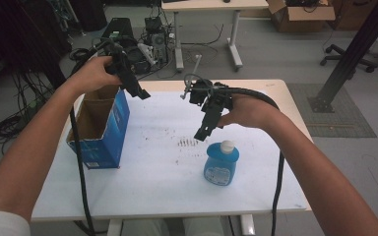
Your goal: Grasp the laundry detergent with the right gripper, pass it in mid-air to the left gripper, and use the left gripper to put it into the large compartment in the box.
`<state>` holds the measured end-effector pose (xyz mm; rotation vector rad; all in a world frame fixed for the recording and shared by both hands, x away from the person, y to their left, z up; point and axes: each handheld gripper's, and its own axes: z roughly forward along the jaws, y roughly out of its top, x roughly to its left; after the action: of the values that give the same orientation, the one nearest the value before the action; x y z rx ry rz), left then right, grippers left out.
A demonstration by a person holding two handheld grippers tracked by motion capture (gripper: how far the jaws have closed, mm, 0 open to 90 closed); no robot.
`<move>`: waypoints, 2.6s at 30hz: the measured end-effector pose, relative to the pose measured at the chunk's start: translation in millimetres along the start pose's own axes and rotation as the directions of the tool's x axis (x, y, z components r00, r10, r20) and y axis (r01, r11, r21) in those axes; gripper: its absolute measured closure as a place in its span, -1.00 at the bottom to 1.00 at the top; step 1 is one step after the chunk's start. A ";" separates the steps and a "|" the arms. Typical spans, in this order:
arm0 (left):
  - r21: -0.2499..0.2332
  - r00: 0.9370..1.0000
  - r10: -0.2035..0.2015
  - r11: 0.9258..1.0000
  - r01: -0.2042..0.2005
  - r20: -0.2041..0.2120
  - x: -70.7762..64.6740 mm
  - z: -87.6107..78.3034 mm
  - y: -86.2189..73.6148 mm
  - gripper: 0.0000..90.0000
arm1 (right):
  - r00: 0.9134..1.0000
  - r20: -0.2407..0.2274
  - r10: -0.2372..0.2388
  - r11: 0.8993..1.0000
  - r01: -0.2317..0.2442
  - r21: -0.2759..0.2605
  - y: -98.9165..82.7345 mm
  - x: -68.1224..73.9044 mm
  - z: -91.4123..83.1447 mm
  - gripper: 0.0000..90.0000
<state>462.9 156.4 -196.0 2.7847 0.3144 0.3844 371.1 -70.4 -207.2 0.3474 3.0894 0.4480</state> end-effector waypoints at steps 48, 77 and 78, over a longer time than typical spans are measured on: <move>-0.003 1.000 0.007 1.000 -0.007 0.000 -3.8 1.5 3.3 -0.86 | 0.995 0.048 0.086 0.996 -0.087 0.014 -55.1 21.6 -39.3 -0.89; 0.017 1.000 0.005 1.000 -0.005 -0.005 -6.1 3.0 5.9 -0.86 | 0.982 0.024 0.186 0.982 -0.185 -0.037 -105.4 34.1 -26.6 -0.90; 0.017 1.000 0.003 1.000 -0.003 -0.005 -6.3 3.0 5.8 -0.86 | 0.982 0.024 0.186 0.982 -0.185 -0.037 -105.4 34.1 -26.6 -0.90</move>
<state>458.8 148.6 -198.3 2.8020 0.3163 0.3916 314.1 -168.9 -210.2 0.6390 3.0312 0.4948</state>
